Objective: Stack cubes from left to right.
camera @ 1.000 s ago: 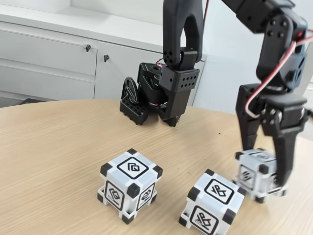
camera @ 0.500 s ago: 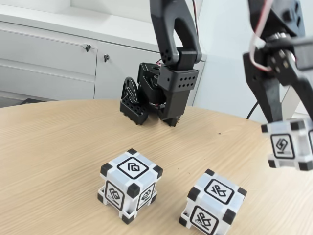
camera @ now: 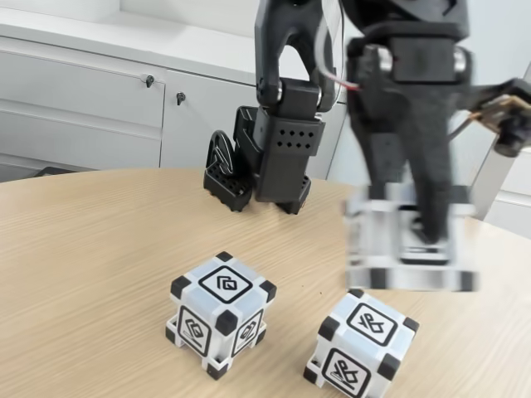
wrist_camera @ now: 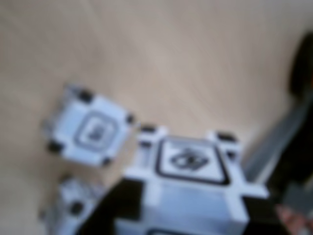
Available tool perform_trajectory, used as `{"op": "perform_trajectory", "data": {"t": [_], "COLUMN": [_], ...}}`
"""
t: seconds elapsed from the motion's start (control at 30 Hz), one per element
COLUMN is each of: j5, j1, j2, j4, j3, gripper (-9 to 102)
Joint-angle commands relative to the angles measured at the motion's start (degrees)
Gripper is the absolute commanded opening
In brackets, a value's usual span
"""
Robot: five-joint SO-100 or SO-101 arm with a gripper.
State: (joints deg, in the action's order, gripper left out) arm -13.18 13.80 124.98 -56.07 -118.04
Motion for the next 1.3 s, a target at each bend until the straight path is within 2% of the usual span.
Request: {"op": "perform_trajectory", "data": {"t": [0.0,0.27,0.53,0.67,0.97,1.27], "j5": [0.5,4.8,8.3,9.1,9.4,11.9], "j1": [4.6,12.0,13.8,13.9,21.9,21.0], "j2": [1.9,1.9,2.0,2.0,1.9,1.0], "j4": [-0.3,-1.0,-12.8,-16.1,-16.3,-15.6], "j3": [1.2,1.1,1.8,1.8,1.9,1.2], "gripper": [15,15,15,15,16,16]}}
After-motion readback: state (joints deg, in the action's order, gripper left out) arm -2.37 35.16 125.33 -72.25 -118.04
